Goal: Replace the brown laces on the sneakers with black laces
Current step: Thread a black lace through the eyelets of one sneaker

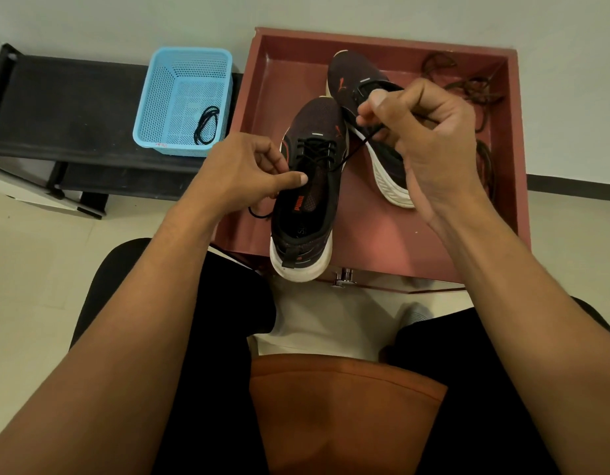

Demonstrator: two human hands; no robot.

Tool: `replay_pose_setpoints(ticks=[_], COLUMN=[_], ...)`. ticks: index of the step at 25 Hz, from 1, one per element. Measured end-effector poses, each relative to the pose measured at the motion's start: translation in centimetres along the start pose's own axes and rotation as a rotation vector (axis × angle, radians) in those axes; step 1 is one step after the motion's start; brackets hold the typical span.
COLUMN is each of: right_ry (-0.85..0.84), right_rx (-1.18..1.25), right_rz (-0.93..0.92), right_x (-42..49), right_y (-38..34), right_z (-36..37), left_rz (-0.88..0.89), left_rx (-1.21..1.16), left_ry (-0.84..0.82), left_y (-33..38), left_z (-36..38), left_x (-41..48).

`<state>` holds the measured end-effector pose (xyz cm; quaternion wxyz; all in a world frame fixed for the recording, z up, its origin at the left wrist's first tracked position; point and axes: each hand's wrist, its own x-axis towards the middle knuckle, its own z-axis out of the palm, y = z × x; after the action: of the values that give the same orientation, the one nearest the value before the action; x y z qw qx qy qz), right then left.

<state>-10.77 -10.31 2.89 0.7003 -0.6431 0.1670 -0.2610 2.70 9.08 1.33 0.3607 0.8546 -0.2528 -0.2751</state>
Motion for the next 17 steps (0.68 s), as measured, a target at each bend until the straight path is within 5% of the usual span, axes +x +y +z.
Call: replay_pose_setpoints(ticks=[4, 11, 17], right_ry=[-0.127, -0.402, -0.329], right_rx=[0.069, -0.572, -0.740], right_rz=[0.085, -0.002, -0.064], right_x=[0.5, -0.2, -0.5], right_y=[0.9, 2.9, 3.8], right_z=[0.4, 1.8, 2.8], left_rz=[-0.090, -0.145, -0.134], left_rx=[-0.194, -0.298, -0.305], left_ry=[-0.040, 0.023, -0.034], left_y=[-0.1, -1.0, -1.1], left_z=[-0.5, -0.2, -0.4], left_x=[-0.7, -1.3, -1.2])
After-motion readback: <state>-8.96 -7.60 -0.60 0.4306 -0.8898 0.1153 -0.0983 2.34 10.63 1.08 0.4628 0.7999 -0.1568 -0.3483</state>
